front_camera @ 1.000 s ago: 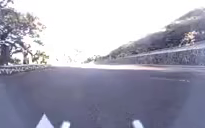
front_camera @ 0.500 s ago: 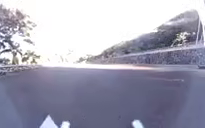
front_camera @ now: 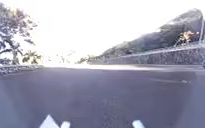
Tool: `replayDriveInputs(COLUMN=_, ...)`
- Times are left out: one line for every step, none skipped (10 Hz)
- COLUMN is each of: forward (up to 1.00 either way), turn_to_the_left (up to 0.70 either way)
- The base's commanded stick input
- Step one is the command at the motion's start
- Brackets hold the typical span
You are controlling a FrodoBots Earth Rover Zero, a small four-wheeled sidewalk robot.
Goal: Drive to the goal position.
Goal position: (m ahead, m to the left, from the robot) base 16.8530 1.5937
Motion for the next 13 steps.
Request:
replayDriveInputs(forward=0.50, turn_to_the_left=0.00)
replayDriveInputs(forward=0.50, turn_to_the_left=0.00)
replayDriveInputs(forward=0.50, turn_to_the_left=0.00)
replayDriveInputs(forward=0.50, turn_to_the_left=0.00)
replayDriveInputs(forward=0.50, turn_to_the_left=0.00)
replayDriveInputs(forward=0.50, turn_to_the_left=0.00)
replayDriveInputs(forward=0.50, turn_to_the_left=0.00)
replayDriveInputs(forward=0.50, turn_to_the_left=0.00)
replayDriveInputs(forward=0.50, turn_to_the_left=0.00)
replayDriveInputs(forward=0.50, turn_to_the_left=0.00)
replayDriveInputs(forward=0.50, turn_to_the_left=0.00)
replayDriveInputs(forward=0.50, turn_to_the_left=0.00)
replayDriveInputs(forward=0.50, turn_to_the_left=0.00)
